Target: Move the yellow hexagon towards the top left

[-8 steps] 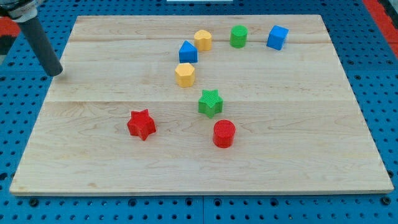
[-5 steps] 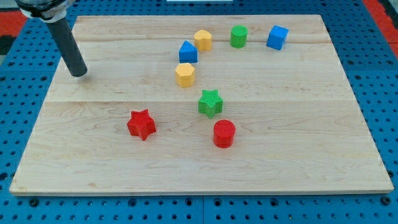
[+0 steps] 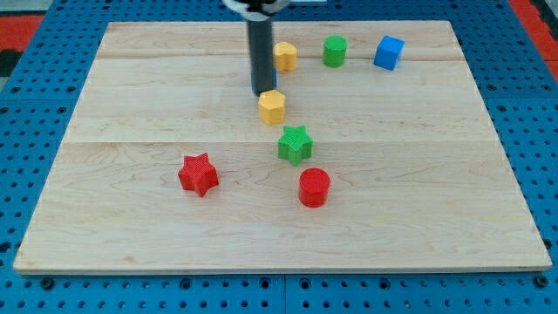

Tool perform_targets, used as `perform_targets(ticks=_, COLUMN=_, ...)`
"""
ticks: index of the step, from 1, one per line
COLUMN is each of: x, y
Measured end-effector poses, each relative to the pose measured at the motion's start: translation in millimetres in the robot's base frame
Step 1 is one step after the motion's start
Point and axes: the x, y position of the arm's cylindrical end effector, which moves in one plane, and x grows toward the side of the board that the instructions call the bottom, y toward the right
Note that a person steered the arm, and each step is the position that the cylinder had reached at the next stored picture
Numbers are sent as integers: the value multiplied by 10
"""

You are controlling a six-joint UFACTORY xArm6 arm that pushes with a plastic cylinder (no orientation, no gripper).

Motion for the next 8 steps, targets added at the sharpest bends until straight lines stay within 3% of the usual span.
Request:
perform_targets(ticks=2, x=110, y=573)
perform_targets(ticks=3, x=345, y=447)
perform_targets(ticks=5, x=8, y=-364)
perform_targets(ticks=7, x=52, y=-96)
perform_targets(ticks=8, x=414, y=87)
